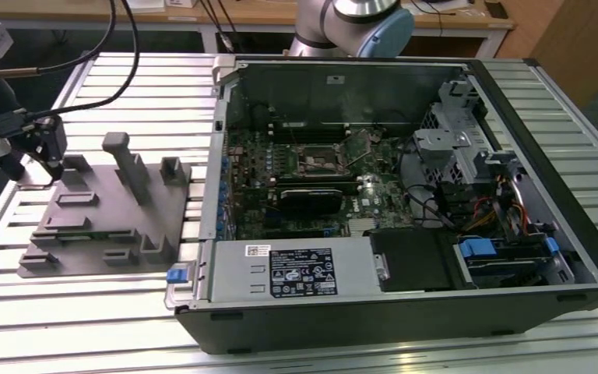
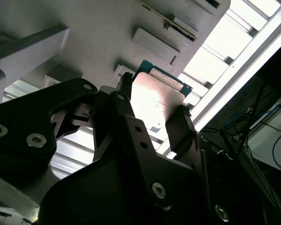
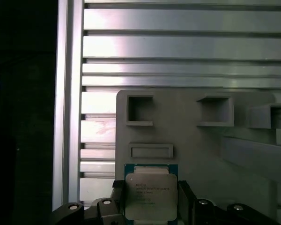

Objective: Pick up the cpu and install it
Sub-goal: 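Pick up the cpu and move it towards the insertion slot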

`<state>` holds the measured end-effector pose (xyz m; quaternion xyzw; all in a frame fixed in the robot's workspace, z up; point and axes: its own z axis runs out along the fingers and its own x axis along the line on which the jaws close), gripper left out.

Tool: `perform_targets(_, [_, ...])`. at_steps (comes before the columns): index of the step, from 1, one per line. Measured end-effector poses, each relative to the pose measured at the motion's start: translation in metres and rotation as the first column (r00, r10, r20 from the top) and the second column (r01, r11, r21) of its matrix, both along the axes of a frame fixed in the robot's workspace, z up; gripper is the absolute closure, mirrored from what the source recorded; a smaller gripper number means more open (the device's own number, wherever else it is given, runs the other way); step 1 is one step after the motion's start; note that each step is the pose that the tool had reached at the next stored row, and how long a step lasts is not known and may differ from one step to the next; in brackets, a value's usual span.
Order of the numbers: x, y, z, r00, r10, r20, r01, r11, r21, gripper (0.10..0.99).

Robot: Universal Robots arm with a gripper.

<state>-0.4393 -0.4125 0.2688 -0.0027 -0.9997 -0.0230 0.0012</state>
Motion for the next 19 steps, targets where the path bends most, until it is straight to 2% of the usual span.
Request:
perform_targets(8, [0.0000, 0.0000, 0.0177, 1.0000, 0.000, 0.0000, 0.000, 1.0000, 0.000, 0.545])
perform_targets(19, [0.0000, 0.0000, 0.0639, 1.0000, 0.000, 0.0000, 0.000, 1.0000, 0.000, 0.545])
